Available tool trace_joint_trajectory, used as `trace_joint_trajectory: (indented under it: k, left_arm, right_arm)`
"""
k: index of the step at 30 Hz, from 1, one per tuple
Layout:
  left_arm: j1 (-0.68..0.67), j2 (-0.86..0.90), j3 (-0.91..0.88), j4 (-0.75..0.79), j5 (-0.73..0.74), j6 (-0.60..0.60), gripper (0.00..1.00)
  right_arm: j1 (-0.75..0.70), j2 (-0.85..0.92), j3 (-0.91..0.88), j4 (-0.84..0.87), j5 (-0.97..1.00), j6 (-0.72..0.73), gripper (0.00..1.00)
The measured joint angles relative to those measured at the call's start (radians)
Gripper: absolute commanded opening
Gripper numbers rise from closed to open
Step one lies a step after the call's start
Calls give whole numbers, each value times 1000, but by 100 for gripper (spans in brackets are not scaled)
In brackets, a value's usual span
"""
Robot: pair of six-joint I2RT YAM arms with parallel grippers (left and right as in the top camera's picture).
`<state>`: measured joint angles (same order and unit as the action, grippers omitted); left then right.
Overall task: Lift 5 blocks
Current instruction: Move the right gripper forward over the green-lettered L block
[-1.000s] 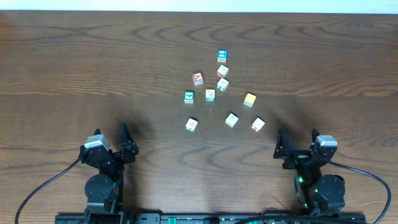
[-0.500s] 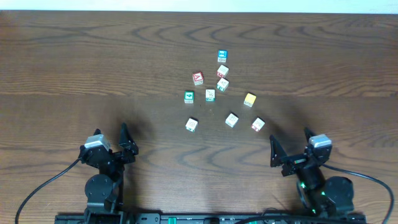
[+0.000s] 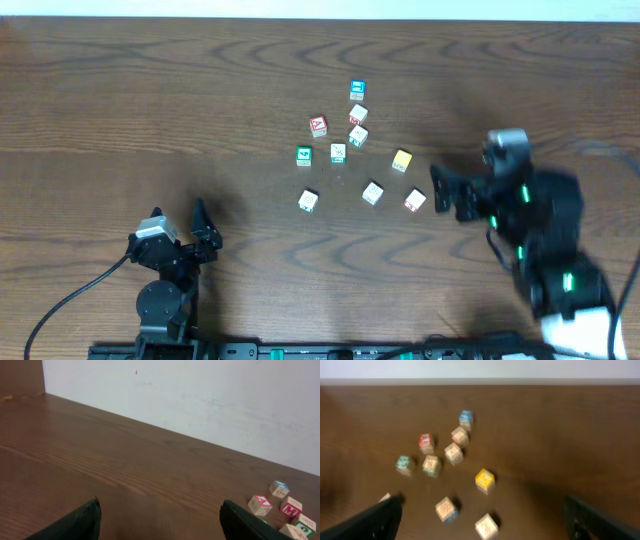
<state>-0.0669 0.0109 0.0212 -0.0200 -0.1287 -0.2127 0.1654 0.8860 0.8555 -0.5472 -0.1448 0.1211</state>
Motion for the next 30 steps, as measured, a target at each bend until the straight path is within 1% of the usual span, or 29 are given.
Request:
trace_joint_trajectory:
  k: [4, 7, 9, 11, 14, 16, 17, 20, 22, 25, 28, 30]
  left_arm:
    - [0, 0, 0, -1, 0, 0, 77]
    - [0, 0, 1, -2, 0, 0, 77]
    - [0, 0, 1, -1, 0, 0, 76]
    - [0, 0, 1, -1, 0, 0, 77]
    - [0, 0, 1, -1, 0, 0, 76]
    - [0, 0, 1, -1, 0, 0, 77]
    - [0, 0, 1, -1, 0, 0, 77]
    - [0, 0, 1, -1, 0, 0, 76]
    - [0, 0, 1, -1, 0, 0, 76]
    - [0, 0, 1, -1, 0, 0, 76]
    - [0, 0, 1, -1, 0, 0, 76]
    - [0, 0, 1, -1, 0, 0, 76]
  right_arm:
    - [8, 256, 287, -277, 0, -8, 99]
    - [9, 405, 475, -495, 0, -12, 99]
    - [9, 488, 559, -607, 1, -13, 99]
    - [9, 540, 586, -655, 0, -14, 99]
    - [9, 609, 587, -681, 0, -16, 99]
    - [9, 649, 576, -671, -1, -17, 89]
    - [9, 669, 565, -663, -2, -22, 89]
    - [9, 730, 545, -660, -7, -39, 95]
    - [10, 765, 542, -660, -11, -59, 97]
    - [24, 814, 541, -658, -13, -92, 96]
    - [40, 857, 541, -661, -19, -103, 97]
    - [46, 880, 541, -661, -20, -82, 91]
